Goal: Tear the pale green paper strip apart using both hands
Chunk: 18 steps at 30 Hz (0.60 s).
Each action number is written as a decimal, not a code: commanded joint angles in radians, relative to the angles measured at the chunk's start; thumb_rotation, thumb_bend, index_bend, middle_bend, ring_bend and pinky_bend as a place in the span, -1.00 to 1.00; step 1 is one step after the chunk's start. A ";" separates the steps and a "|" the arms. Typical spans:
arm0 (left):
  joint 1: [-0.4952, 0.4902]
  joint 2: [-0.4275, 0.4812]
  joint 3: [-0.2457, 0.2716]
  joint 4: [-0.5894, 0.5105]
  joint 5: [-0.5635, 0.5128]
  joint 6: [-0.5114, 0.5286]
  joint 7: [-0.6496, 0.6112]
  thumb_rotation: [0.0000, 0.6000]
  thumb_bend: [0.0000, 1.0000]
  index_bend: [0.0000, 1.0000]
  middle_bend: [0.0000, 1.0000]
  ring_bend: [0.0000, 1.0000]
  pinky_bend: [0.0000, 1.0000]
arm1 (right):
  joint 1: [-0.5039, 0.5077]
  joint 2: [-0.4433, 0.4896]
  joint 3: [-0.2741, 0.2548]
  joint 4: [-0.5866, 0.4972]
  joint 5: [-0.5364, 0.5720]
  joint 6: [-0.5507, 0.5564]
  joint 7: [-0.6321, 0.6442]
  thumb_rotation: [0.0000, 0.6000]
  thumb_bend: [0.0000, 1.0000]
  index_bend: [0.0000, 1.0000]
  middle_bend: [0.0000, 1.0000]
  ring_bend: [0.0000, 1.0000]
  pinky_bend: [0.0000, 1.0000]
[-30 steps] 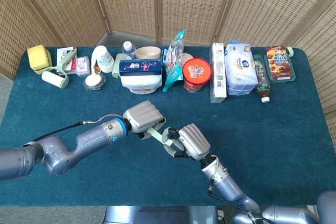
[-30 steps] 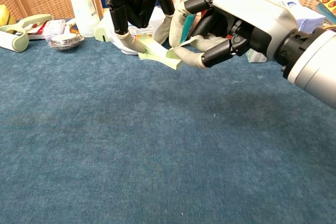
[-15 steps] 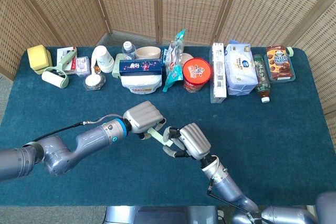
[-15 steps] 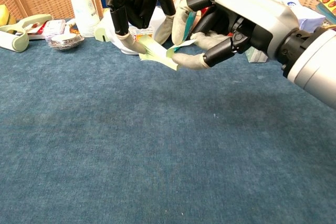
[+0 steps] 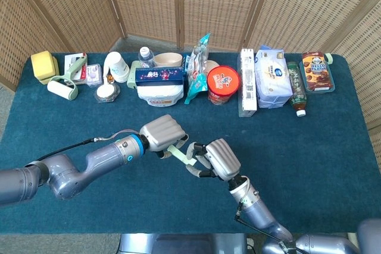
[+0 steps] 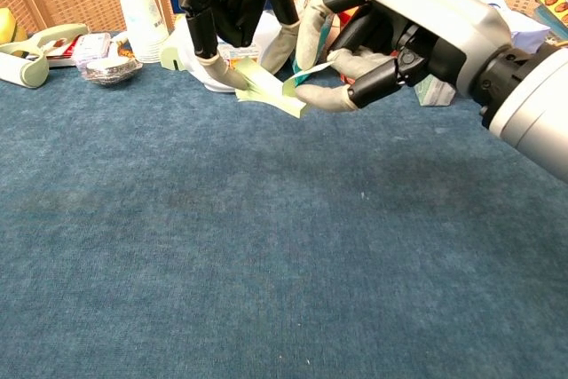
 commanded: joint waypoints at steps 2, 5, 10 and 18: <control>-0.001 0.000 0.000 0.000 -0.001 0.000 0.001 1.00 -0.09 0.32 1.00 1.00 1.00 | -0.001 -0.001 0.000 0.005 -0.005 0.002 0.008 1.00 -0.31 0.13 1.00 1.00 0.96; -0.001 -0.002 0.001 0.000 -0.001 0.001 0.003 1.00 -0.09 0.32 1.00 1.00 1.00 | -0.001 -0.002 0.000 0.007 -0.006 0.003 0.012 1.00 -0.21 0.11 1.00 1.00 0.96; -0.002 -0.004 0.001 0.000 -0.002 0.000 0.004 1.00 -0.09 0.32 1.00 1.00 1.00 | -0.001 -0.004 0.001 0.012 -0.011 0.006 0.015 1.00 0.01 0.11 1.00 1.00 0.96; -0.003 -0.003 0.001 0.000 -0.005 -0.001 0.005 1.00 -0.09 0.32 1.00 1.00 1.00 | -0.002 -0.003 0.001 0.015 -0.013 0.007 0.019 1.00 0.05 0.12 1.00 1.00 0.96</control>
